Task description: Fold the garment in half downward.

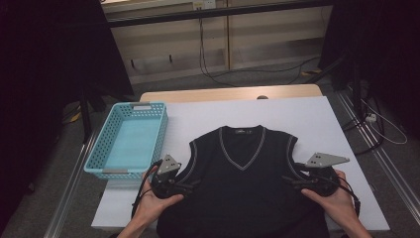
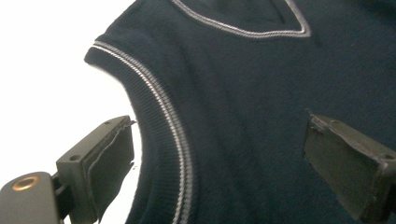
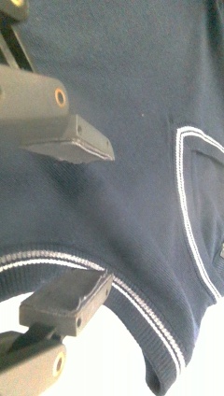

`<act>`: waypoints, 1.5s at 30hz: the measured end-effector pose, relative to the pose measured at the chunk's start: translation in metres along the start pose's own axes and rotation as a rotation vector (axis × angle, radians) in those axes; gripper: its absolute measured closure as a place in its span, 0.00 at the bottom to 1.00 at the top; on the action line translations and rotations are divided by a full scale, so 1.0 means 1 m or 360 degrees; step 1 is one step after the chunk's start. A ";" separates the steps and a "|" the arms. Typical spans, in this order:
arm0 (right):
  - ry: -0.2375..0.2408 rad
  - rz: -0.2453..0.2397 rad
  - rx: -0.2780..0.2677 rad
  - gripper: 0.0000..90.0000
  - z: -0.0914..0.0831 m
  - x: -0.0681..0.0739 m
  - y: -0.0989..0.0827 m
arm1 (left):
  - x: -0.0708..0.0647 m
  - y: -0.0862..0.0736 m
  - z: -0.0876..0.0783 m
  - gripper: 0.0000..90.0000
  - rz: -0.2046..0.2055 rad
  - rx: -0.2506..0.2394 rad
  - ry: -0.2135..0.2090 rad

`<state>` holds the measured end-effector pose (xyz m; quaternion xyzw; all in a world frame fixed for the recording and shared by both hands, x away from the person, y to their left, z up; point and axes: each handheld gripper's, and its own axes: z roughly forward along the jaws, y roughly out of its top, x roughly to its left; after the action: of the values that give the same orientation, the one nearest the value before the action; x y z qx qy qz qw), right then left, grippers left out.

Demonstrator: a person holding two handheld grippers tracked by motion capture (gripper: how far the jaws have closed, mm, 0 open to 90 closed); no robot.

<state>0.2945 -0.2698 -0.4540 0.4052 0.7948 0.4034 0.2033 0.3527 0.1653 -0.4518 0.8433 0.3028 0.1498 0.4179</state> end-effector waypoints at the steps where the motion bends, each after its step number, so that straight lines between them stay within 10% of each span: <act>1: -0.0001 0.0004 0.0000 0.37 0.001 0.000 0.001 | 0.000 0.000 0.001 0.10 0.0005 -0.0001 0.0000; 20: -0.0020 0.0015 0.0013 0.31 0.005 -0.020 0.017 | 0.010 0.037 0.030 0.12 -0.0007 -0.0111 0.0019; 30: -0.0112 0.0021 0.0023 0.27 0.015 -0.046 0.038 | 0.033 0.063 0.056 0.12 -0.0012 -0.0048 0.0033; 45: -0.0180 0.0060 0.0058 0.52 0.052 -0.087 0.068 | 0.060 0.086 0.092 0.15 -0.0049 -0.0041 0.0062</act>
<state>0.4118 -0.2922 -0.4302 0.4457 0.7815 0.3692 0.2329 0.4790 0.1067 -0.4392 0.8300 0.3218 0.1637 0.4251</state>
